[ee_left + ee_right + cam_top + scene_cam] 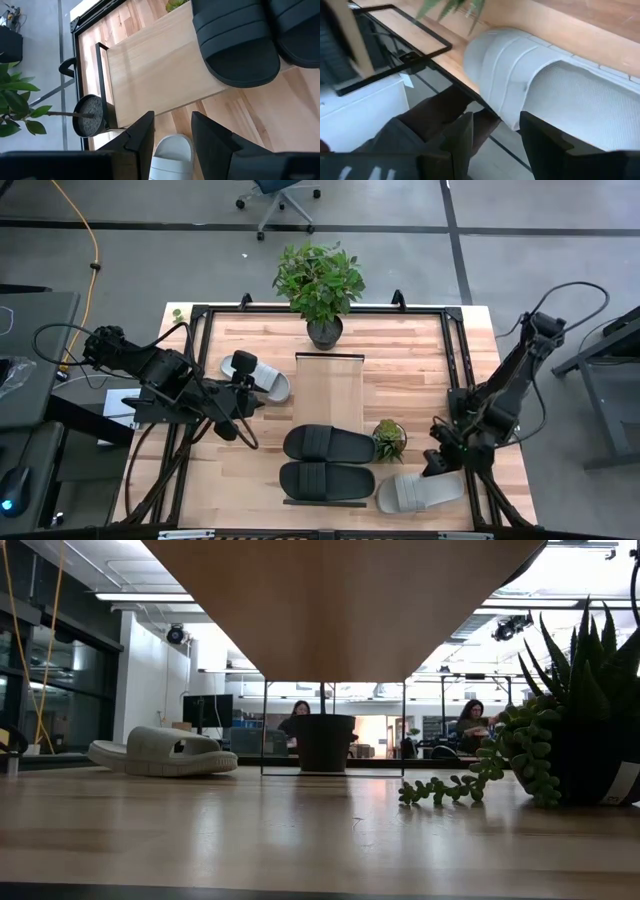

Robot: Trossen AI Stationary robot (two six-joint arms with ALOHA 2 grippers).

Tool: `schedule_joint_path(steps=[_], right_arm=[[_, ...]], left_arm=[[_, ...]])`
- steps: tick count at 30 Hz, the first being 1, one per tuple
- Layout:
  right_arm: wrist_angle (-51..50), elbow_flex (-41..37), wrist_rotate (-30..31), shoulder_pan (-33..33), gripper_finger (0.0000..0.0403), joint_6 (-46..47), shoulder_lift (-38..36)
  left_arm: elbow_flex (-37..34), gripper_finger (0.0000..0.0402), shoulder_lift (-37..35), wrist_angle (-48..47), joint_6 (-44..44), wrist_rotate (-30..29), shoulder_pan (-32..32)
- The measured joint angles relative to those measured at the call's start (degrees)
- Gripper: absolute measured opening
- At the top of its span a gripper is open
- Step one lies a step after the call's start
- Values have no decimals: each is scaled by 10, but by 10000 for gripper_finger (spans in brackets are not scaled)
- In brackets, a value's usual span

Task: Pick and place slides into the shelf
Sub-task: Put the bottom gray slide into the shelf

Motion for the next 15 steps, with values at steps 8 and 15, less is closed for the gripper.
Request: schedule_joint_path(steps=[8, 15], right_arm=[[31, 0, -8, 0, 154, 1, 56], [84, 0, -4, 34, 154, 34, 117]], left_arm=[[0, 117, 0, -7, -17, 0, 0], [0, 117, 0, -11, -17, 0, 0]])
